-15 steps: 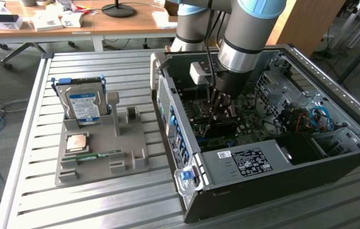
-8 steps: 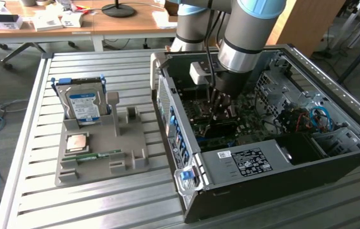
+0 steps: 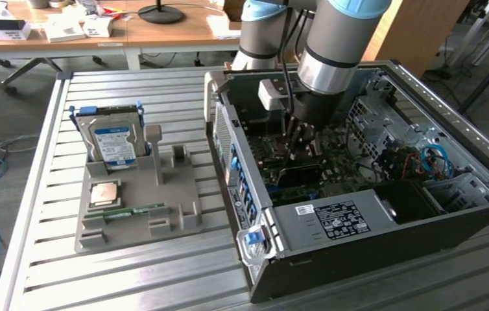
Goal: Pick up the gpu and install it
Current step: 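Press down on the gpu until it lock into place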
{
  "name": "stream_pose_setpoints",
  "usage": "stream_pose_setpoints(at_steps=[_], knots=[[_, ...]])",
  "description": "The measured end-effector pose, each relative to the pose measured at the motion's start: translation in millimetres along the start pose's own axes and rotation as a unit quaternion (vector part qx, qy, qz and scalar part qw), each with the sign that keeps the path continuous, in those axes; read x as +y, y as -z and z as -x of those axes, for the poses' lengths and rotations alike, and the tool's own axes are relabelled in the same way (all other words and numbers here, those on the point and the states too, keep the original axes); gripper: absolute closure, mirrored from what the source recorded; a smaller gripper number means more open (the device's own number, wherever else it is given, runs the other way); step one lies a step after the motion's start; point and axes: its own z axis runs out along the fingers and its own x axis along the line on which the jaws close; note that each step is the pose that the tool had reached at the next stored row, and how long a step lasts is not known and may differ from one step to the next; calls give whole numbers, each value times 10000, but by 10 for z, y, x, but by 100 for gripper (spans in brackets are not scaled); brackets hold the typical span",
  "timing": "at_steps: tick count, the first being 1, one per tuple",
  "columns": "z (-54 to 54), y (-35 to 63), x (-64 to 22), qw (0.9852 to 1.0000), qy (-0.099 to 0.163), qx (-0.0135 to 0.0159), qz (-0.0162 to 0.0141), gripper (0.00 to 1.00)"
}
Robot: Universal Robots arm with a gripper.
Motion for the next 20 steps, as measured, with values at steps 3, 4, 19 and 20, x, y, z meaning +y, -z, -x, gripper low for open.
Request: stream_pose_setpoints(at_steps=[3, 4, 19, 20], knots=[[1, 78, 3, 10000, 1, 1, 0, 89], [1, 104, 4, 10000, 1, 2, 1, 89], [10, 518, 20, 10000, 1, 1, 0, 89], [10, 518, 20, 10000, 1, 1, 0, 89]])
